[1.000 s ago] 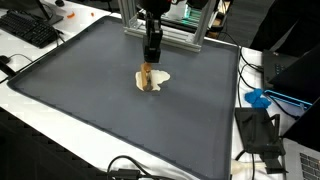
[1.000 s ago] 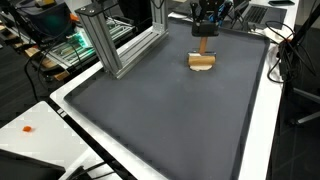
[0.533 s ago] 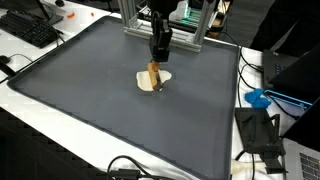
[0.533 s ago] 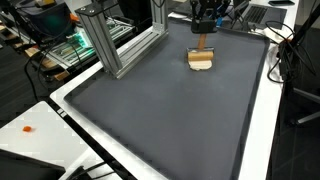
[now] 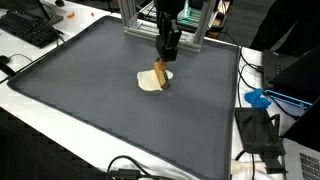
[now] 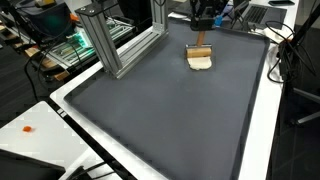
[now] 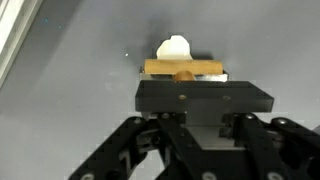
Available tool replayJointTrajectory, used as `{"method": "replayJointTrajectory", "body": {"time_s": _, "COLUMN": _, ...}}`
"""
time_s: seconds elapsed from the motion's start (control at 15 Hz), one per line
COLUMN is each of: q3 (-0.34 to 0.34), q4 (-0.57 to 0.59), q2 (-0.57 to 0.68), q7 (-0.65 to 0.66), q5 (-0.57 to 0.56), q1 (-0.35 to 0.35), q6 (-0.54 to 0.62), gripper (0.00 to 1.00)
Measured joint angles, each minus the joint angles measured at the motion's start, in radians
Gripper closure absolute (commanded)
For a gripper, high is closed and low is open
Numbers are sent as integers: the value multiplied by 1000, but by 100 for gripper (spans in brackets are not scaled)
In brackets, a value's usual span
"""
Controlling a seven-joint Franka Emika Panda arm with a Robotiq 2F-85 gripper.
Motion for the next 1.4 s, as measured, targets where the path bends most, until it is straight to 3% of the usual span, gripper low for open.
{"method": "replayJointTrajectory", "body": {"time_s": 0.73, "q3": 25, "q4": -2, "q2": -3, "q7": -45, "q5": 122, "q1": 1, "q6": -54, "gripper": 78}}
{"method": "replayJointTrajectory", "body": {"time_s": 1.0, "q3": 15, "q4": -3, "q2": -4, "q7": -33, "q5": 95, "q1": 4, "q6": -40, "gripper": 78}}
{"method": "replayJointTrajectory", "body": {"time_s": 1.4, "q3": -3, "q4": -4, "q2": -1, "q7": 45, "q5": -64, "q1": 16, "q6": 8, "gripper": 78}}
